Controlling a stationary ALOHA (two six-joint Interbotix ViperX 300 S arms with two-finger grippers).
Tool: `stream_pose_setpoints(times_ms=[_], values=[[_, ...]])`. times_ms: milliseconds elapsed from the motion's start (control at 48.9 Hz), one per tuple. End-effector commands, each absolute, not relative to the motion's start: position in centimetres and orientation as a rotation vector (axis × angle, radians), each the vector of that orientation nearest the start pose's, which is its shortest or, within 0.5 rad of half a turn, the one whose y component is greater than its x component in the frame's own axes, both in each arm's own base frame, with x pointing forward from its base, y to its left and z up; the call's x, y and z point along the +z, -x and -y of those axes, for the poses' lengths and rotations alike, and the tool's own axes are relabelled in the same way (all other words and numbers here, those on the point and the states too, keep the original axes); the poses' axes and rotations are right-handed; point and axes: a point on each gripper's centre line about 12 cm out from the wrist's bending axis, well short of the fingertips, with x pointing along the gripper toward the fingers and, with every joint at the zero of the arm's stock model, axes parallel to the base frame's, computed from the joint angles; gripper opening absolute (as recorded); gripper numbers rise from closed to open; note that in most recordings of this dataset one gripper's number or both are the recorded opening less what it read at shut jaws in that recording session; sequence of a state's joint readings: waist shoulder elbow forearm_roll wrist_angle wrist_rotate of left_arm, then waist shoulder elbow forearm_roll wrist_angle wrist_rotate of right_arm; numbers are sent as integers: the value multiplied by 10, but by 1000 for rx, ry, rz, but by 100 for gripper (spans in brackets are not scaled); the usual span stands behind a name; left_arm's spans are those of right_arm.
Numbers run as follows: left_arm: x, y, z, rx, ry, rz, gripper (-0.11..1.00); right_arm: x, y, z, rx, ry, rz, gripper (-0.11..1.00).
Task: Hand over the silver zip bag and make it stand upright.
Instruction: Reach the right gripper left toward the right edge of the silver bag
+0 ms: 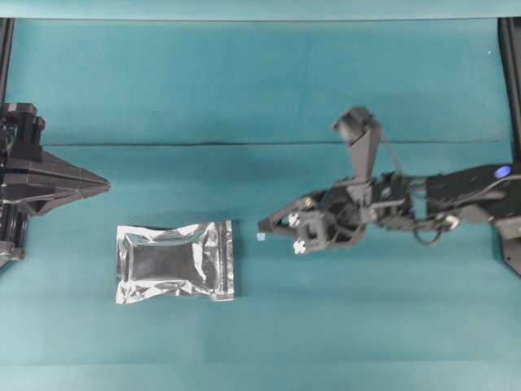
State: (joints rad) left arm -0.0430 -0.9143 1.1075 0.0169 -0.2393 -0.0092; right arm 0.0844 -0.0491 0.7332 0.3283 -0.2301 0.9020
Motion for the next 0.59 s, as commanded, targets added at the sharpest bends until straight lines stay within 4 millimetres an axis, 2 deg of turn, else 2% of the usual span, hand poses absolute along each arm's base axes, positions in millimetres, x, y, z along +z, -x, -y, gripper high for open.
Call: stream_pose_setpoints(times_ms=[0,102,266,327,368,573], values=[[316,-213,10,-48,-9,72,0,182,-388,-28,-272,-1189,-392,10],[316,-213,10,-47,-9,72,0,170,-393,-28,-306,-1244,-392,29],[316,-212,10,-47,-9,74,0,153,-400,-34,-336,-1281,-424,76],[316,-213,10,-48,-10,72,0,147,-402,-36,-343,-1285,-434,88],[316,-213,10,-47,-10,72,0,143,-405,-36,-350,-1289,-439,91],[315,-213,10,-47,-12,68,0,122,-416,-37,-381,-1290,-466,88]])
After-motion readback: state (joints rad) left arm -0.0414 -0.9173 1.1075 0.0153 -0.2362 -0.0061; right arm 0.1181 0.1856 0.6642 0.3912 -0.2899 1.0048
